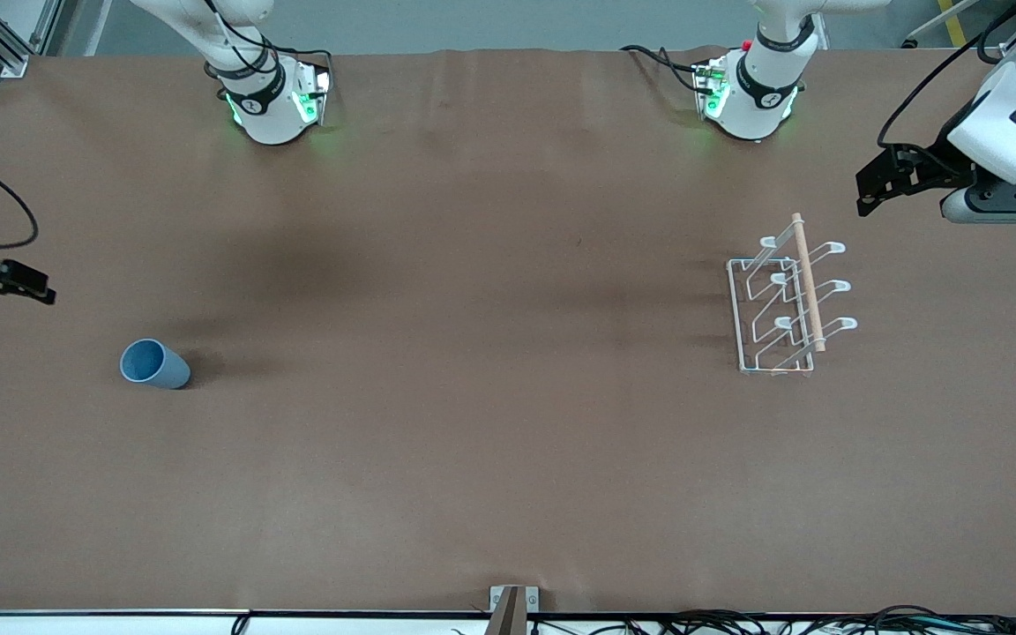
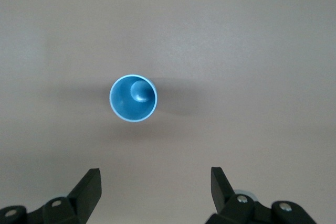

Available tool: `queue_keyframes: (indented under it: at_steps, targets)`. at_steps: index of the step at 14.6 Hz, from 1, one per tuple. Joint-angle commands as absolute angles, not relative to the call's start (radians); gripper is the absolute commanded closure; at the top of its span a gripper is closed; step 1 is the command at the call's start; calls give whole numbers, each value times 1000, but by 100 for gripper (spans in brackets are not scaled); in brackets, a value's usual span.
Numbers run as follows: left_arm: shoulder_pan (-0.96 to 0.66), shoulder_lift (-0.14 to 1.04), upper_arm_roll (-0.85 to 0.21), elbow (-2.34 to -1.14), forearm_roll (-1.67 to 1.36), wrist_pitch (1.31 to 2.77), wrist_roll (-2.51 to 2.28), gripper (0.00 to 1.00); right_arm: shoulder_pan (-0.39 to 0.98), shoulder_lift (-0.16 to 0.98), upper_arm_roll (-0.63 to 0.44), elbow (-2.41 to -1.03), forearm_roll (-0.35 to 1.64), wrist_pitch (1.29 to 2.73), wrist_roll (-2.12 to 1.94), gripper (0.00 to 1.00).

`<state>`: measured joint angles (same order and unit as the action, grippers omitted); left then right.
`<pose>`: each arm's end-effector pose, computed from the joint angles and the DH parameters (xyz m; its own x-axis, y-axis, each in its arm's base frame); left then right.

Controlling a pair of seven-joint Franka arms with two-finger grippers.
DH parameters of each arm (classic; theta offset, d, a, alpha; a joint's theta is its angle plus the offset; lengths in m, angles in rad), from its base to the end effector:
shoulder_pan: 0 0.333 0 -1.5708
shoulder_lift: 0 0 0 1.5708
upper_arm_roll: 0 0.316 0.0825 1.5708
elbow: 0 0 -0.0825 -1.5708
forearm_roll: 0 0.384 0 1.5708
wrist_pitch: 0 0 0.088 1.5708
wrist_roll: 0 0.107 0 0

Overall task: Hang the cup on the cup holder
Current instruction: 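Grasp the blue cup with the right gripper while the left gripper advances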

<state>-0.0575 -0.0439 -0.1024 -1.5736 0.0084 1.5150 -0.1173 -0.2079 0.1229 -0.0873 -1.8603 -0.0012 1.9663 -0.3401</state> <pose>0.5284 -0.0856 0.6421 0.9990 -0.0419 -0.0133 -0.0421 -0.9990 -0.0145 0.5665 -0.1706 0.4500 0.9988 0.0459 -0.0194 0.0460 -0.9989 0.0056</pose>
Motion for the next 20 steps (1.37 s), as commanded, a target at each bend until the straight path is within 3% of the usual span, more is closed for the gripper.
queue_keyframes:
  at_steps: [1,13,17,20]
  targets:
    - [-66,-34,-103,-1548,12,1503,-121,0,-218,173,-77,-1901,15,2055,-354,10]
    - [-61,-21,-107,-1548,-24,1509,-107,0,-209,426,-71,-1905,94,2319,-354,14]
    - [-51,-8,-104,-1548,-198,1509,-106,0,-209,462,-69,-1907,103,2321,-354,21]
    - [-49,8,-104,-1548,-274,1509,-103,0,-207,468,-68,-1910,113,2319,-353,36]
